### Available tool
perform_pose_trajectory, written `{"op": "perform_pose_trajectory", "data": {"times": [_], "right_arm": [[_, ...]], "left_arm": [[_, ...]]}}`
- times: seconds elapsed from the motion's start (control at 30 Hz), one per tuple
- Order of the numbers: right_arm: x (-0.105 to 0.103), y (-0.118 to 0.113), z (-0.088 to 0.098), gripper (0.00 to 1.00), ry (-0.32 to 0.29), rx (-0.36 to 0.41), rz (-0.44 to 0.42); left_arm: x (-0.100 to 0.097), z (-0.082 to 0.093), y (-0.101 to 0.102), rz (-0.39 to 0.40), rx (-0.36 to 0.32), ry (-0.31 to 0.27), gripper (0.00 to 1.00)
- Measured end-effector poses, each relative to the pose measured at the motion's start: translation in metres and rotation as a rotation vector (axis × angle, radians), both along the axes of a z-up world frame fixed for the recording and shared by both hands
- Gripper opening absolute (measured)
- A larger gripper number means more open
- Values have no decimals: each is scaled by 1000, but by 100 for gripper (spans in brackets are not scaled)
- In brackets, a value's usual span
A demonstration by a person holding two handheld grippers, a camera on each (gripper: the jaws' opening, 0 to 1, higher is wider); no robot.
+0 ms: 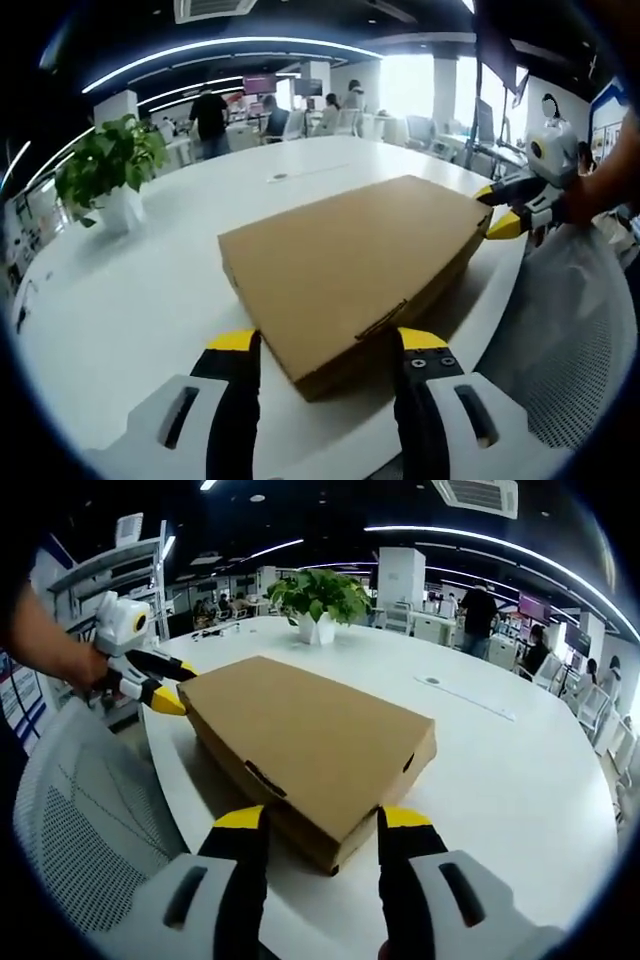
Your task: Operate the shoe box by opening the lid, removing the specified soft item, and placing it in the target area until the item is outside and the box remains undamaged.
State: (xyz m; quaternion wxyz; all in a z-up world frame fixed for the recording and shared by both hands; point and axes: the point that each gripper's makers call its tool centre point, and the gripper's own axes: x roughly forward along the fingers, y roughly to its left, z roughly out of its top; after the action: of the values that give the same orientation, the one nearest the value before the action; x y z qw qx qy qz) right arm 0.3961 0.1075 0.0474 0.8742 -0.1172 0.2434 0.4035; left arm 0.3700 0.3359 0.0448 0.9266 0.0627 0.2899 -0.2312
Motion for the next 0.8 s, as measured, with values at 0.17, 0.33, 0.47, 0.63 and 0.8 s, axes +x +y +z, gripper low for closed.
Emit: {"op": "perform_pose_trajectory", "data": {"times": [0.17, 0.33, 0.47, 0.63, 0.8], "right_arm": [[-2, 1, 8, 42, -7, 11, 7], [-2, 1, 15, 43, -20, 21, 10], [-2, 2, 21, 45, -34, 26, 17], [-1, 2, 28, 46, -60, 22, 29], [3, 4, 36, 47, -81, 22, 28]], "left_arm": [[0, 7, -1, 6, -16, -8, 54], [0, 15, -2, 13, -38, -14, 55], [1, 23, -3, 15, -45, -25, 56], [2, 30, -4, 22, -66, -35, 57], [5, 37, -4, 25, -77, -45, 58]]}}
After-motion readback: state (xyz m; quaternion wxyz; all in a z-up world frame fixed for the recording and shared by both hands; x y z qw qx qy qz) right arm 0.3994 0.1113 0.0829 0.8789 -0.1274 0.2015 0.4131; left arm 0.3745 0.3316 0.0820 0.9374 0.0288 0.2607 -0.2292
